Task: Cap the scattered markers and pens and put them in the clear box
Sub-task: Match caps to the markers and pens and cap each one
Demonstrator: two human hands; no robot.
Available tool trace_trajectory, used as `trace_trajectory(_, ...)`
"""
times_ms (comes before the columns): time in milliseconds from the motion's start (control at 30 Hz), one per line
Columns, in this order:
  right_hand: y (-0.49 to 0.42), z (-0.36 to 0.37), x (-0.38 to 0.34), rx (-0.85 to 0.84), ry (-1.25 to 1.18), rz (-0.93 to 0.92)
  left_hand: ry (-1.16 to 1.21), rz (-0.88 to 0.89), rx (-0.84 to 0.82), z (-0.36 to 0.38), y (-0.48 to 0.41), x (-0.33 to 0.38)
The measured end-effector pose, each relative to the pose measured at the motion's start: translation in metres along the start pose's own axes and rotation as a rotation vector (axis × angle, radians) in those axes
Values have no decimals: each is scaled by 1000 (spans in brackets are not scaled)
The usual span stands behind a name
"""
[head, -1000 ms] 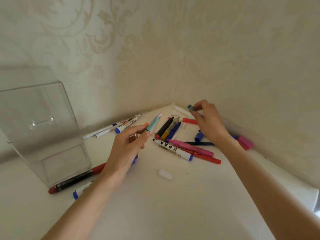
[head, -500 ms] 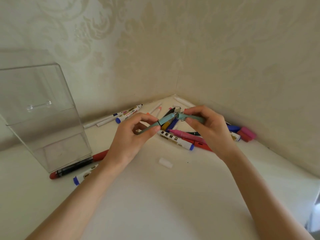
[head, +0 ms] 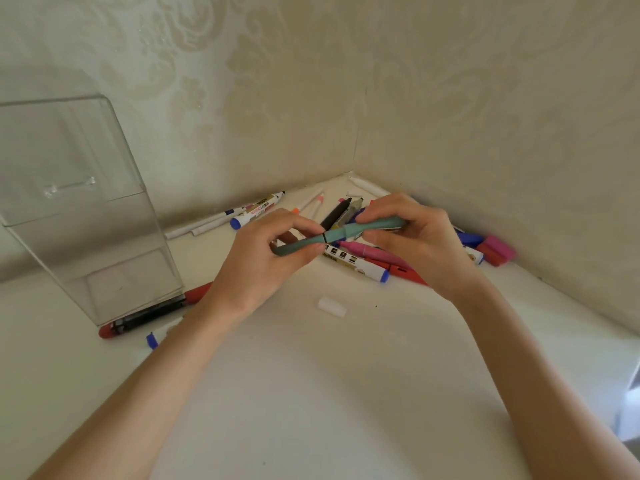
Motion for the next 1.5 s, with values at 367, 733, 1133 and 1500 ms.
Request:
trace_trajectory(367, 3, 20, 6, 33, -79, 173, 45, -33, 19, 8, 10, -1)
trace_trajectory(733, 3, 19, 14, -120, 118, 276, -302, -108, 97, 1, 40, 5)
trace_trajectory(1133, 43, -41, 28, 193, 412, 370, -941, -198, 228, -18, 95, 1)
trace_trajectory(1500, 45, -24, 45, -45, 1142, 335, -931, -82, 298, -18, 93, -1)
Point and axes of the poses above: each hand's wrist, its own y-axis away from the middle knuckle, its own z-axis out of the palm, x = y × z, the point moved 4 cm from there along -y, towards the middle knuckle
